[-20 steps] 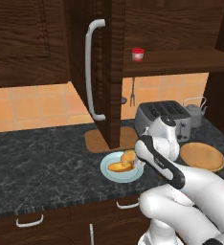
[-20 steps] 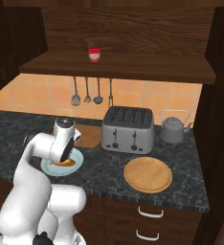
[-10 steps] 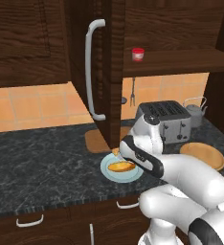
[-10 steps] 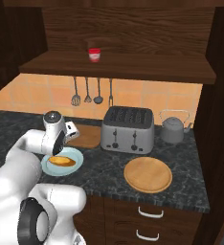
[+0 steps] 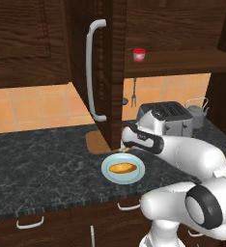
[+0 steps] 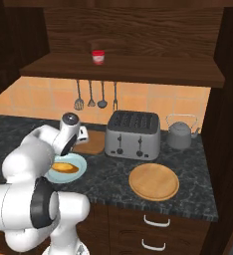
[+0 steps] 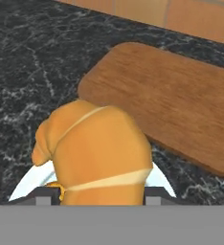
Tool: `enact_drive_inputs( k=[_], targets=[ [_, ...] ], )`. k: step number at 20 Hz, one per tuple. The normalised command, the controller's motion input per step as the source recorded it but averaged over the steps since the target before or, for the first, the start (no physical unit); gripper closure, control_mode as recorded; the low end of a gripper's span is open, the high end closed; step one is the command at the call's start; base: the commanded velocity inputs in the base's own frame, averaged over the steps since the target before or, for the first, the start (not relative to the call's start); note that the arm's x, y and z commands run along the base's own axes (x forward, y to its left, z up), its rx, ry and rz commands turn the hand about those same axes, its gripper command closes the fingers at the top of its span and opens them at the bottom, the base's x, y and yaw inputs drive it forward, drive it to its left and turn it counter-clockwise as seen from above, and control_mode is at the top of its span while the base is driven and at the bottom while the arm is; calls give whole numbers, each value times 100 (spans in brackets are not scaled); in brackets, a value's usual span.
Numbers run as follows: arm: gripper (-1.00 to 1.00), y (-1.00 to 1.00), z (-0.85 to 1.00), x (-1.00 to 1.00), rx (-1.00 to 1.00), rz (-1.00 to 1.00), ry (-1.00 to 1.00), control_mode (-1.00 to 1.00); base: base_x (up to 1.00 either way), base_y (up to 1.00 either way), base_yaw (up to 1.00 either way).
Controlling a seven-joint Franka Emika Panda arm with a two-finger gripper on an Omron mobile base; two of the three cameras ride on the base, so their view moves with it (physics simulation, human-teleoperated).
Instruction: From the different types of pastries on the counter, select a croissant and place it on the cutting board. Then retrieve a jar of jam from the cabinet and place it alongside the croissant on the cutting board.
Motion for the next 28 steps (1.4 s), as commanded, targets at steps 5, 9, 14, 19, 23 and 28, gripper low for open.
enact_drive_inputs(
  k=[5, 9, 14, 19, 23, 28],
  targets=[
    [100, 29, 0, 58, -1, -20, 6, -100, 0, 0, 0],
    [100, 0, -8, 27, -3, -5, 4, -100, 0, 0, 0],
    [100, 0, -1, 33, -8, -10, 6, -100, 0, 0, 0],
    [100, 0, -13, 52, 0, -2, -1, -100, 0, 0, 0],
    [100, -5, -30, 43, 0, -4, -3, -100, 0, 0, 0],
    [100, 0, -43, 24, 0, 0, -4, -100, 0, 0, 0]
  ],
)
